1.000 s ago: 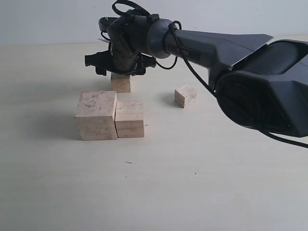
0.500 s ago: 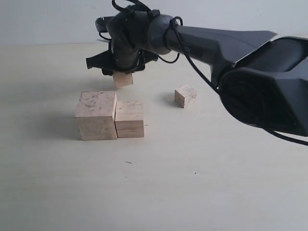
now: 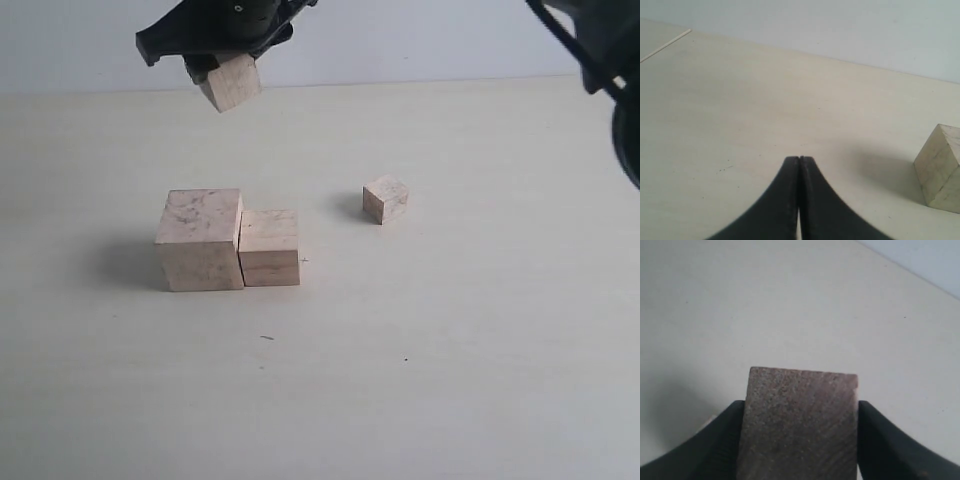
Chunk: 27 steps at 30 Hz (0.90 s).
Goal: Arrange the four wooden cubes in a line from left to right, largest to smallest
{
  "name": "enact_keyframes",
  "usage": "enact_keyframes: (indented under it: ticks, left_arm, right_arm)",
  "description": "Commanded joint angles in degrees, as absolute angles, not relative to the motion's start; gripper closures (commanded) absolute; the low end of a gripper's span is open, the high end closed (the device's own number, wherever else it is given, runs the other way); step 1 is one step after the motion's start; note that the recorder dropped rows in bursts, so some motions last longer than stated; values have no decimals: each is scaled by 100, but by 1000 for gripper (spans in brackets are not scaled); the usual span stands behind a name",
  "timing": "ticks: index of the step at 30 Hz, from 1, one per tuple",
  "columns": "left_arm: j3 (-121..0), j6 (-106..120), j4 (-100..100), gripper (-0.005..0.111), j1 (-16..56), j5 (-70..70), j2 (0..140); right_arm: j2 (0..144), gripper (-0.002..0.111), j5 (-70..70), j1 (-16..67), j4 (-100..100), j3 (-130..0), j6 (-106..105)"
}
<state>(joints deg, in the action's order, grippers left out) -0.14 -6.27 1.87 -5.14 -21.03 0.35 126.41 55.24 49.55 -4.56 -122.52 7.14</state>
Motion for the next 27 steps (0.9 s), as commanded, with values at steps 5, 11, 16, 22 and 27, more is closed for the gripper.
enact_keyframes:
  ticks: [5, 11, 16, 22, 27]
  left_arm:
    - [0, -626, 237, 107, -504, -2078, 0]
    - [0, -626, 237, 107, -504, -2078, 0]
    - [0, -616, 237, 107, -504, -2078, 0]
    - [0, -627, 237, 107, -504, -2078, 0]
    - [0, -616, 237, 107, -504, -2078, 0]
  right_arm:
    - [10646, 108, 3917, 4847, 922, -9352, -1974]
    - [9327, 108, 3488, 3412, 3126, -6658, -5603]
    - [9552, 108, 3827, 2817, 3228, -6542, -7492]
    - [10063, 108, 3792, 2833, 3336, -6553, -7161]
    - [10077, 108, 3734, 2833, 3831, -6553, -7180]
